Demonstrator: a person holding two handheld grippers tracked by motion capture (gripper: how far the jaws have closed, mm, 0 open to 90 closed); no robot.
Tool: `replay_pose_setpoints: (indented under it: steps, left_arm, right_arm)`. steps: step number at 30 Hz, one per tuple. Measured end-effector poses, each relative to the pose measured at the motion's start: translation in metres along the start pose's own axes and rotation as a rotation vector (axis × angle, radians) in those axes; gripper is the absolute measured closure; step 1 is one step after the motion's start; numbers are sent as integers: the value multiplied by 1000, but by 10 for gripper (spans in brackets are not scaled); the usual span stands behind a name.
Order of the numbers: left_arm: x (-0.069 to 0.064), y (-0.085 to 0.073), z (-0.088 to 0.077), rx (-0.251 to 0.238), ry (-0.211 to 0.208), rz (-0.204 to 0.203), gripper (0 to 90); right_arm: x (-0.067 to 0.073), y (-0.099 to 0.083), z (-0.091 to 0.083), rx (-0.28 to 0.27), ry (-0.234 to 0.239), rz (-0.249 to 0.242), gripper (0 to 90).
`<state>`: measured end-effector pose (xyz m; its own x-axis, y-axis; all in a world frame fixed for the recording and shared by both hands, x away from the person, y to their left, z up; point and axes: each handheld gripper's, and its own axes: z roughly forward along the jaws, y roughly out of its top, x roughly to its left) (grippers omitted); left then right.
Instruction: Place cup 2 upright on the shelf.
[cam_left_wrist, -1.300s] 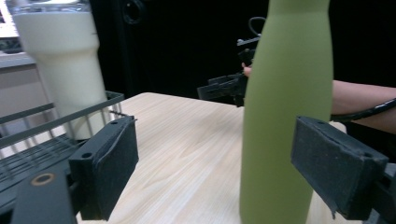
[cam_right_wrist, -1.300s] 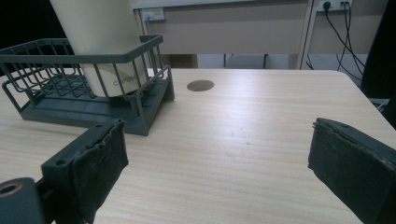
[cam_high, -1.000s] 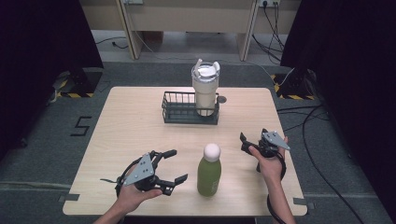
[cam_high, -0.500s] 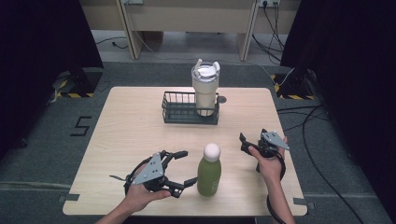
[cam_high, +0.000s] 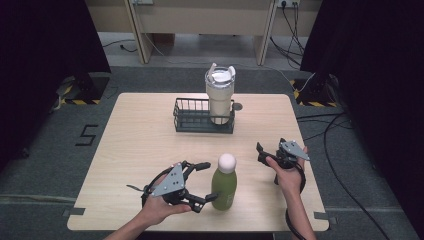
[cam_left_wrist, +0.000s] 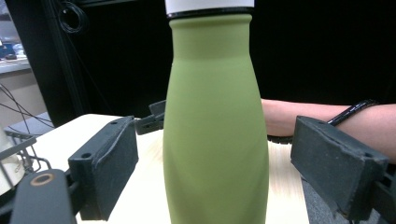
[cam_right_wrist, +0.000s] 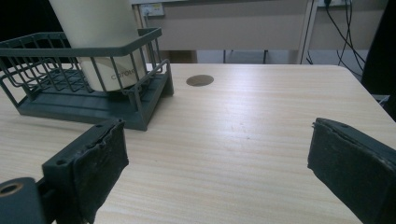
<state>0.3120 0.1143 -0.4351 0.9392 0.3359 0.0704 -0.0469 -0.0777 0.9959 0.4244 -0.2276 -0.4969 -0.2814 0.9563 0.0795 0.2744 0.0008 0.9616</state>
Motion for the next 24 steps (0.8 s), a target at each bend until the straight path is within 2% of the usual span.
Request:
replay_pose_setpoints:
  steps: [12,24]
  left_arm:
    - [0,-4,14,18,-19,-3,144]
    - [-1,-3,30,35,-40,15,144]
  right_arm:
    - [0,-1,1,2,0,-1,50]
    - [0,-1,1,2,3,-1,51]
